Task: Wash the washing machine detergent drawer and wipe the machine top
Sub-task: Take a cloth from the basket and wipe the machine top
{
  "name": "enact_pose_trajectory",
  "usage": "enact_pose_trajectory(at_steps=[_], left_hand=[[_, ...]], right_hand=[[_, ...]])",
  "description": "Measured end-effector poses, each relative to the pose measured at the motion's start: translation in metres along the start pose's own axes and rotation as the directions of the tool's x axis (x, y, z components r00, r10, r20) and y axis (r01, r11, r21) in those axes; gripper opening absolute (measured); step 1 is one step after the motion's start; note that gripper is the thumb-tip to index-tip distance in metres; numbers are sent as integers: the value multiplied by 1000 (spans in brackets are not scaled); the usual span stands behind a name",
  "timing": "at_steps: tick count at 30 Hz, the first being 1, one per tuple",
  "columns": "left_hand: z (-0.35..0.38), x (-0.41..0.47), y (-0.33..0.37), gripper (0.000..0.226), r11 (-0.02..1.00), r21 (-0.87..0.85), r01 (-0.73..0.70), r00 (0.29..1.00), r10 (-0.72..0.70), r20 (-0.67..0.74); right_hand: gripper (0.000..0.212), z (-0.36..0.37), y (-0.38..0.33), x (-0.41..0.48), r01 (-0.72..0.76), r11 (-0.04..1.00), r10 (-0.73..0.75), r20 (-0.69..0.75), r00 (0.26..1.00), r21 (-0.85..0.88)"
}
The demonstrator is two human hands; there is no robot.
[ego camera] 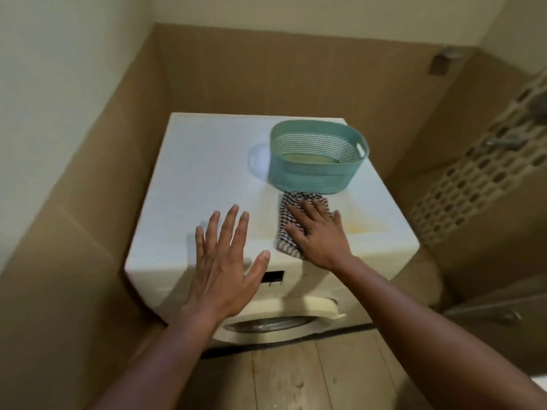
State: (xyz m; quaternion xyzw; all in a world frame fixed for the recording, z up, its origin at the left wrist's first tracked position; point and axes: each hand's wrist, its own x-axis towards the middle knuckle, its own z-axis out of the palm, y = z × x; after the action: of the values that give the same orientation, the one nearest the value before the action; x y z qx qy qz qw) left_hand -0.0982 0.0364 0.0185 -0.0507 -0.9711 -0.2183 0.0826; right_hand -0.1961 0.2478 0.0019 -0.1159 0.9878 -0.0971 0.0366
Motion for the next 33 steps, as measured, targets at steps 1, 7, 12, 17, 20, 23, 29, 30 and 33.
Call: enact_pose_trajectory(at_steps=[1, 7, 12, 17, 20, 23, 29, 30, 33], left_hand=[[6, 12, 15, 81, 1000, -9, -19, 1000, 19, 15], [38, 73, 101, 78, 986, -29, -164, 979, 166, 121], [44, 111, 150, 72, 970, -57, -235, 956, 242, 169], [22, 145, 175, 44, 916, -389, -95, 989, 131, 65], [-4, 170, 192, 38, 720, -667, 194, 980, -120, 156], [-37, 194, 196, 50, 326, -784, 528, 849, -162, 504], [-90, 236, 160, 37, 28, -636, 771, 630, 112, 768], [-96, 244, 153, 31, 26, -640, 768, 636, 81, 767], [-105, 271, 137, 27, 79, -703, 707, 707, -66, 704]], right_hand=[[58, -5, 26, -1, -36, 999, 36, -9, 999, 10], [43, -17, 149, 4, -182, 962, 224, -202, 953, 205], [36, -52, 200, 25, -301, 845, 442, -263, 858, 442], [35, -123, 182, 21, -129, -126, 495, 175, 851, 984], [57, -155, 155, 2, -167, -710, 79, 312, 947, 684], [75, -168, 126, -10, -239, -862, -122, 275, 954, 448], [116, -179, 79, 25, -389, -785, -404, 78, 911, 482], [119, -182, 78, 36, -397, -764, -428, 62, 902, 509], [116, -201, 78, 74, -430, -667, -394, 201, 897, 608]])
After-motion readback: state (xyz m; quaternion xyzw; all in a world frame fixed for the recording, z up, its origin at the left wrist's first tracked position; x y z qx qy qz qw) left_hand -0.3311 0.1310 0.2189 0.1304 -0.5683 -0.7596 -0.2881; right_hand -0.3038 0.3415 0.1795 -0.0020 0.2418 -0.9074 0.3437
